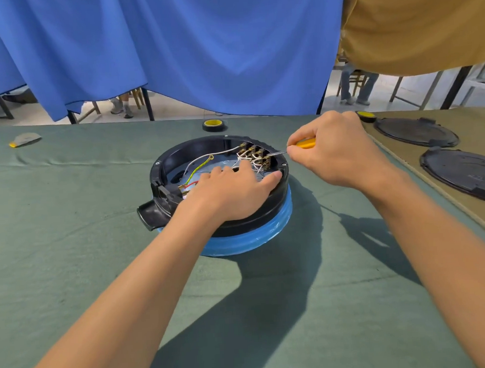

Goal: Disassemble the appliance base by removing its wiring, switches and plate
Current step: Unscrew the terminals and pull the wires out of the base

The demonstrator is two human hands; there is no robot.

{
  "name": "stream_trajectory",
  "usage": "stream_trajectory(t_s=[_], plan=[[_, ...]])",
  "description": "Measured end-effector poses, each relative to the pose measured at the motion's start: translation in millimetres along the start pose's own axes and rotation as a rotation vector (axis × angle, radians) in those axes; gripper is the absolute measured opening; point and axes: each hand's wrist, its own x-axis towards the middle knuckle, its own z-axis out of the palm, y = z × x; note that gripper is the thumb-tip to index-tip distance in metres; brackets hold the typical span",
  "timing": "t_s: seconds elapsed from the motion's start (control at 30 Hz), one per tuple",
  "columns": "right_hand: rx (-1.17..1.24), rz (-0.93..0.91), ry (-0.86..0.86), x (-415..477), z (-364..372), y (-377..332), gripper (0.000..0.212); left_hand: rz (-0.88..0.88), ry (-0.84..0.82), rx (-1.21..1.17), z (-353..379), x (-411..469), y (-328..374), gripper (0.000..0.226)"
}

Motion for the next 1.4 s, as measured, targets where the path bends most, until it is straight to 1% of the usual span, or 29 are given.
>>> stream_trajectory(t_s=[0.07,0.17,0.23,0.3,0.4,0.57,0.67,0.77,0.83,0.93,1.0,1.13,1.17,1.27,1.4], plan=[[-0.002,0.032,-0.010,-2,-1,-2,0.015,-0.006,0.001,-0.028,-3,-1,0,0.088],[-0.005,0.073,-0.033,-1,-2,-9,0.016,-0.006,-0.114,-0.126,-16,-1,-15,0.101],[-0.020,0.099,-0.075,4,-7,-14,0.016,-0.021,-0.170,-0.080,-23,-2,-25,0.112],[-0.074,0.110,-0.138,12,-13,-19,0.018,-0.038,-0.172,-0.041,-24,-4,-27,0.119],[-0.162,0.121,-0.264,28,-19,-24,0.021,-0.042,-0.169,-0.009,-18,-5,-26,0.118],[-0.206,0.132,-0.425,44,-15,-35,0.024,-0.063,-0.191,0.006,-16,-6,-26,0.114],[-0.232,0.125,-0.411,48,-6,-36,0.020,-0.059,-0.151,0.018,-15,-7,-25,0.113],[-0.276,0.101,-0.353,48,-5,-28,0.011,-0.064,-0.163,0.027,-14,-5,-26,0.111],[-0.329,0.079,-0.390,46,-7,-21,0.005,-0.077,-0.180,0.037,-14,-3,-26,0.110],[-0.344,0.066,-0.485,39,-6,-16,0.008,-0.091,-0.190,0.026,-13,-2,-26,0.111],[-0.318,0.062,-0.501,34,-3,-15,0.011,-0.095,-0.191,0.019,-13,-2,-26,0.111],[-0.327,0.044,-0.472,29,1,-16,0.026,-0.089,-0.190,0.027,-13,-1,-25,0.110],[-0.342,0.040,-0.456,27,2,-16,0.027,-0.086,-0.193,0.025,-13,-1,-26,0.111],[-0.398,0.031,-0.391,19,5,-13,0.019,-0.085,-0.200,0.013,-13,0,-26,0.110],[-0.418,0.028,-0.358,15,7,-14,0.018,-0.073,-0.221,0.000,-13,0,-26,0.111]])
